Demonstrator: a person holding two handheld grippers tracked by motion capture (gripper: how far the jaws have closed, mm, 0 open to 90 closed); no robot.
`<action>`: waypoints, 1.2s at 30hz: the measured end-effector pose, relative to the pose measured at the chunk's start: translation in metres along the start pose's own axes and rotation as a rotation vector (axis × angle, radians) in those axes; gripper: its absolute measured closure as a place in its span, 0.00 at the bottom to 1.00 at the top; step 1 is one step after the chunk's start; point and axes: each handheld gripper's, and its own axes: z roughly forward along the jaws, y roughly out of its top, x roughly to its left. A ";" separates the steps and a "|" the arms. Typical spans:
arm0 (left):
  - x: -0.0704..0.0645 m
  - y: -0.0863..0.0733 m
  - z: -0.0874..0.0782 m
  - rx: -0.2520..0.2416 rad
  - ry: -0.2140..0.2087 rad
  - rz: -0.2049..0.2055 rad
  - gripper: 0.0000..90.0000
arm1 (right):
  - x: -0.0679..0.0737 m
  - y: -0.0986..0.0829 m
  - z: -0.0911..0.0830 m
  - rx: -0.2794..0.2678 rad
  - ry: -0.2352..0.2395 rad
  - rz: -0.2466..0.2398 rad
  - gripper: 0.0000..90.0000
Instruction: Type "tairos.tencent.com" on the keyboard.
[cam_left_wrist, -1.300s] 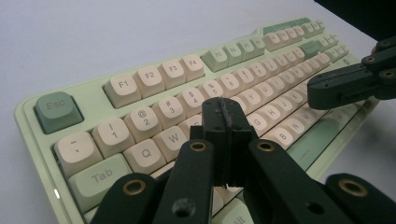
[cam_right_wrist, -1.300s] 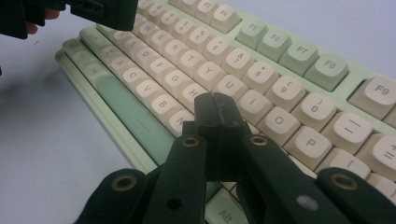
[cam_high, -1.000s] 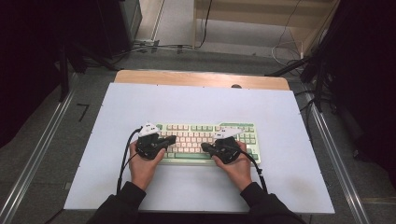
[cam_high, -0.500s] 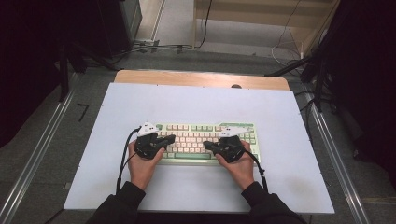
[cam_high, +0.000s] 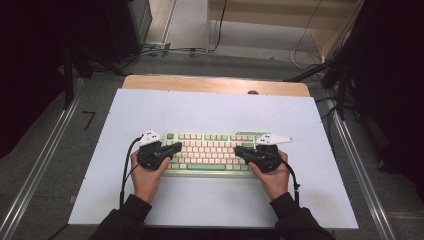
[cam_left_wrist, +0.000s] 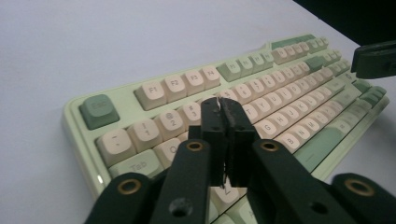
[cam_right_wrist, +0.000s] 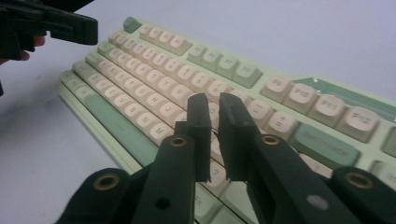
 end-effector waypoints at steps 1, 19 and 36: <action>0.002 0.000 -0.002 -0.008 0.002 -0.006 0.92 | -0.002 -0.001 -0.003 -0.001 -0.002 0.007 0.84; 0.012 -0.004 -0.021 -0.074 0.056 -0.034 0.51 | -0.024 -0.017 -0.034 -0.056 -0.079 0.053 0.44; 0.021 -0.015 -0.042 -0.075 0.089 -0.074 0.43 | -0.034 -0.034 -0.067 -0.052 -0.166 0.046 0.42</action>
